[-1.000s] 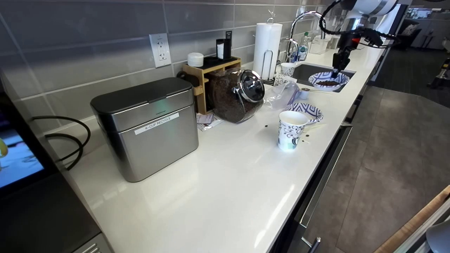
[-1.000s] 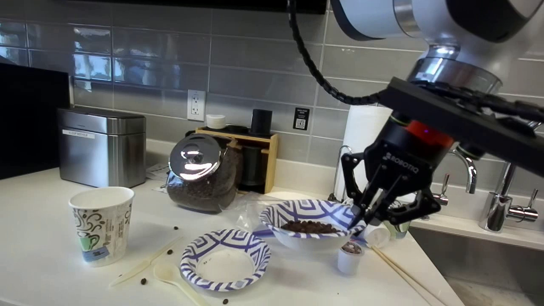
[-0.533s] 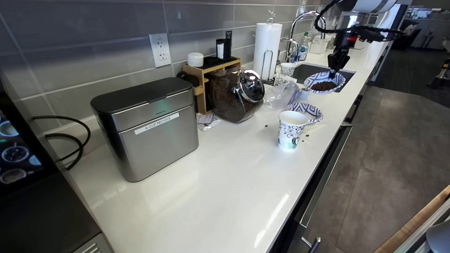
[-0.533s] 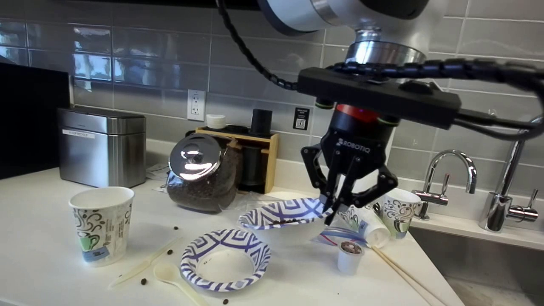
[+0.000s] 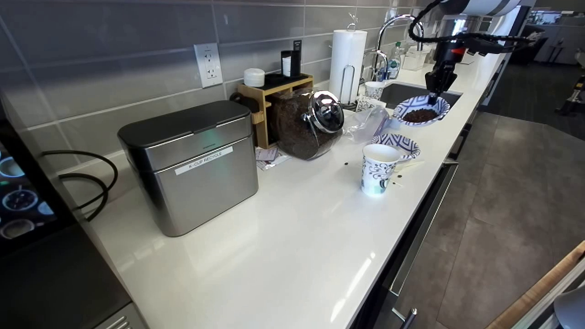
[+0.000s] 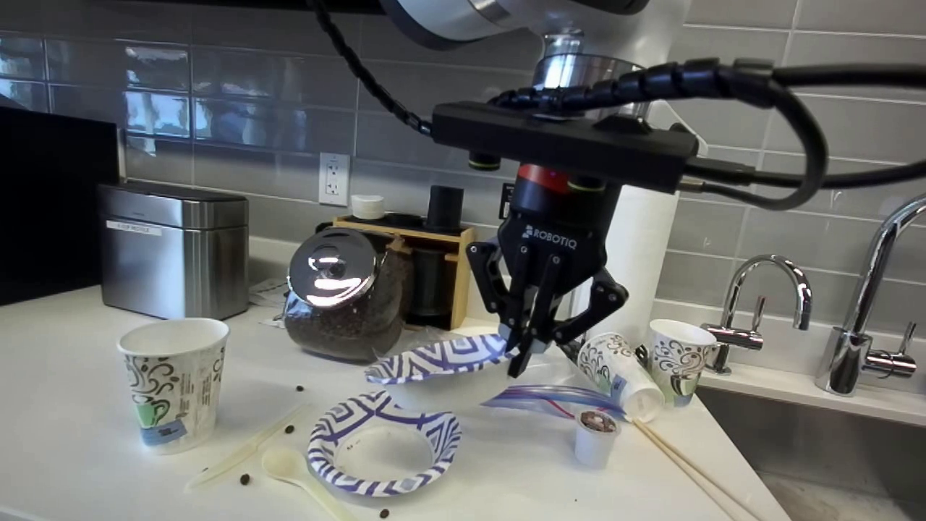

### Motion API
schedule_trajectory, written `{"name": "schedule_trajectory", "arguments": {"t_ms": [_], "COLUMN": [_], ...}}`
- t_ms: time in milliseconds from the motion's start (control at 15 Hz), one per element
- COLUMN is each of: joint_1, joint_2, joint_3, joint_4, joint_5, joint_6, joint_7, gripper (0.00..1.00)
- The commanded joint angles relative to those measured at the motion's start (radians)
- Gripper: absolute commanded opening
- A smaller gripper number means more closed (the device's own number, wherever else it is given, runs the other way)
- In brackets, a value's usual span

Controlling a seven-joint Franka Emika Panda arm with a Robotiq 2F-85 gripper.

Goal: Pour contents of the right plate onto the left plate

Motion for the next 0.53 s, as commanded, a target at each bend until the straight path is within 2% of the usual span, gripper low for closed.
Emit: {"name": "schedule_trajectory", "arguments": {"t_ms": [0,200,467], "joint_1": [0.016,0.032,0.041], "joint_2": [-0.014,-0.052,-0.091], "joint_3": [-0.010,-0.010,-0.009], "joint_4": [-0.019,-0.070,-0.119], "joint_5": [-0.022,-0.107,-0.146], "joint_6": [0.034,0.143,0.235], "joint_7": [0.003,0.031,0.035], "gripper": [0.01,0.01,0.01]}}
